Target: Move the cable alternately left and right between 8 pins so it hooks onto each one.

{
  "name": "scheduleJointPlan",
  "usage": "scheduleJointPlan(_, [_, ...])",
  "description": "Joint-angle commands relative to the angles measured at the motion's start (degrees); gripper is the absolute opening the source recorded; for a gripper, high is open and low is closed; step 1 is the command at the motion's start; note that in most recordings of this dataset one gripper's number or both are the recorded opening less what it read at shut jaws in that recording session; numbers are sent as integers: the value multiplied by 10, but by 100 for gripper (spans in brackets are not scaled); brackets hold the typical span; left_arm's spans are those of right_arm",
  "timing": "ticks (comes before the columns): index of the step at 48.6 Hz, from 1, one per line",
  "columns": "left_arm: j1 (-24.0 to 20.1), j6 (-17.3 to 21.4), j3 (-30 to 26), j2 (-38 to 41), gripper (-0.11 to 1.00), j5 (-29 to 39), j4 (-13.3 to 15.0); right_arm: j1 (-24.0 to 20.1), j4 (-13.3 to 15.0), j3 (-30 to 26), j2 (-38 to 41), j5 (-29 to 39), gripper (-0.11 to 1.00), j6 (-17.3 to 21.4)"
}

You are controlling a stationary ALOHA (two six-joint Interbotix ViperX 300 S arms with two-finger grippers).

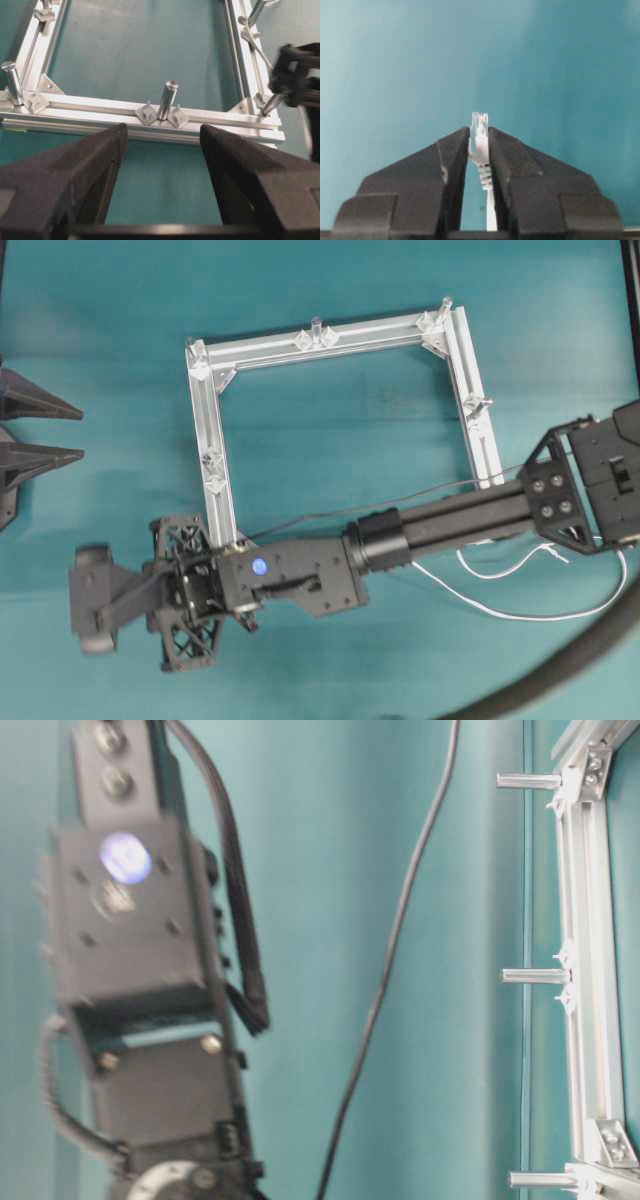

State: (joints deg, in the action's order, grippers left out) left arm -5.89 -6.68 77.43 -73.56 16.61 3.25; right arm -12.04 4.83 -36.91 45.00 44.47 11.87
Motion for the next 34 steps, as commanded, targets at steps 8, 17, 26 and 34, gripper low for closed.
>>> scheduleJointPlan(8, [2, 0, -4, 4, 64, -5, -1, 30, 6, -16, -11, -21, 14, 109])
scheduleJointPlan(17, [1, 0, -4, 4, 64, -4, 0, 49, 32, -4, -18, -21, 14, 174])
scheduleJointPlan(26, [1, 0, -4, 4, 64, -5, -1, 74, 50, 87, -69, -56, 14, 240])
scheduleJointPlan(34, [2, 0, -4, 4, 64, -5, 0, 91, 59, 202, -134, -117, 14, 303])
